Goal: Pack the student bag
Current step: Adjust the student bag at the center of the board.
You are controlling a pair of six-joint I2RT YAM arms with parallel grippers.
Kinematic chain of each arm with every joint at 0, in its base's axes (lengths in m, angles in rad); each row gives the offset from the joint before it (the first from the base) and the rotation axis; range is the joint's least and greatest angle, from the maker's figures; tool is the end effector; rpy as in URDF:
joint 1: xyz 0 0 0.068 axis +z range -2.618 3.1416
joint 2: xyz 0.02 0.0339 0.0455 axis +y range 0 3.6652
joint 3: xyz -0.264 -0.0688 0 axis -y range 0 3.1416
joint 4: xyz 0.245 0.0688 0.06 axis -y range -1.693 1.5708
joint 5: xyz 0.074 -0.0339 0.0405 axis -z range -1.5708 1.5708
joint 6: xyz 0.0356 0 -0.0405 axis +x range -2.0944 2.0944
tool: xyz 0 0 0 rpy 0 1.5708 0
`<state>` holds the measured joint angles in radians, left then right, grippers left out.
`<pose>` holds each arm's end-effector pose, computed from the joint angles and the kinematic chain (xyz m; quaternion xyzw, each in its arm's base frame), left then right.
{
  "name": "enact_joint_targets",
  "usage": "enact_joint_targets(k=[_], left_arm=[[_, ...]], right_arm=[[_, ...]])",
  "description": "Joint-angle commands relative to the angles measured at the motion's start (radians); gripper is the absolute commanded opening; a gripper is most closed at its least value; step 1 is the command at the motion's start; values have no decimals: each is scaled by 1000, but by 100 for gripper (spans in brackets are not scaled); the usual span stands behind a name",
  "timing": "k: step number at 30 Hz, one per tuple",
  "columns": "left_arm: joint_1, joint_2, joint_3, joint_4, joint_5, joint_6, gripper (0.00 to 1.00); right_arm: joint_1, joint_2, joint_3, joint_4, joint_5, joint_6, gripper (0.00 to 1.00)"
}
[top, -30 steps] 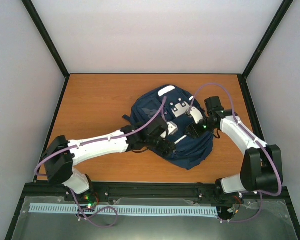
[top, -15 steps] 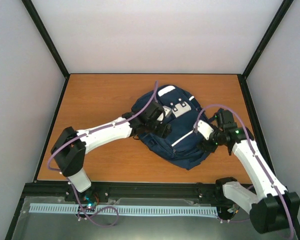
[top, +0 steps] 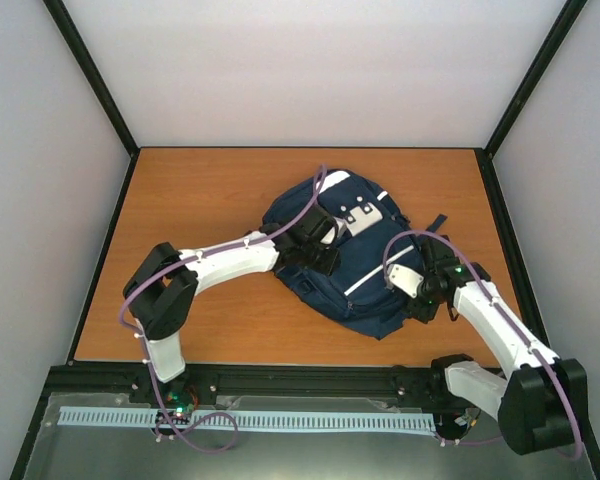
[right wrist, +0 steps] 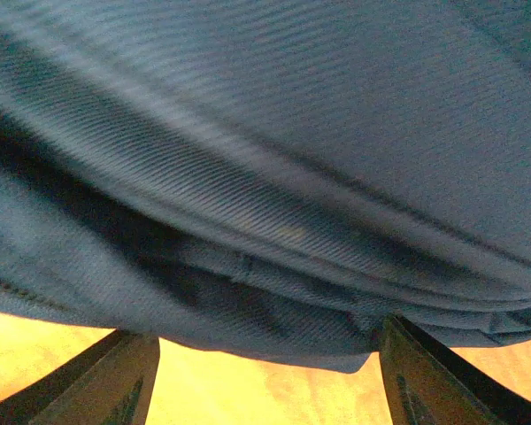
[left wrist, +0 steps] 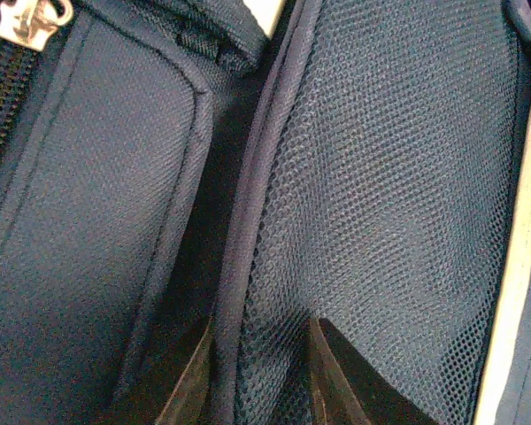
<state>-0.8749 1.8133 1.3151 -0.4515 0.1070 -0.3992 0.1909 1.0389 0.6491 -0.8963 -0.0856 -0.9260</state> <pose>0.2477 -0.3025 0.2164 0.2399 0.9202 -0.2224 0.2150 0.1627 0.0345 0.1984 -0.5292 0.8355 -0.0114 0.1475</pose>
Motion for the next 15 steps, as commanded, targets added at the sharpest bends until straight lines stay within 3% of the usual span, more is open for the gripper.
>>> enact_joint_targets(k=[1, 10, 15], left_arm=[[-3, -58, -75, 58, 52, -85, 25], [-2, -173, -278, 206, 23, -251, 3], [-2, -204, -311, 229, -55, -322, 1]], right_arm=[[5, 71, 33, 253, 140, 34, 69], [1, 294, 210, 400, 215, 76, 68], [-32, 334, 250, 365, 193, 116, 70]])
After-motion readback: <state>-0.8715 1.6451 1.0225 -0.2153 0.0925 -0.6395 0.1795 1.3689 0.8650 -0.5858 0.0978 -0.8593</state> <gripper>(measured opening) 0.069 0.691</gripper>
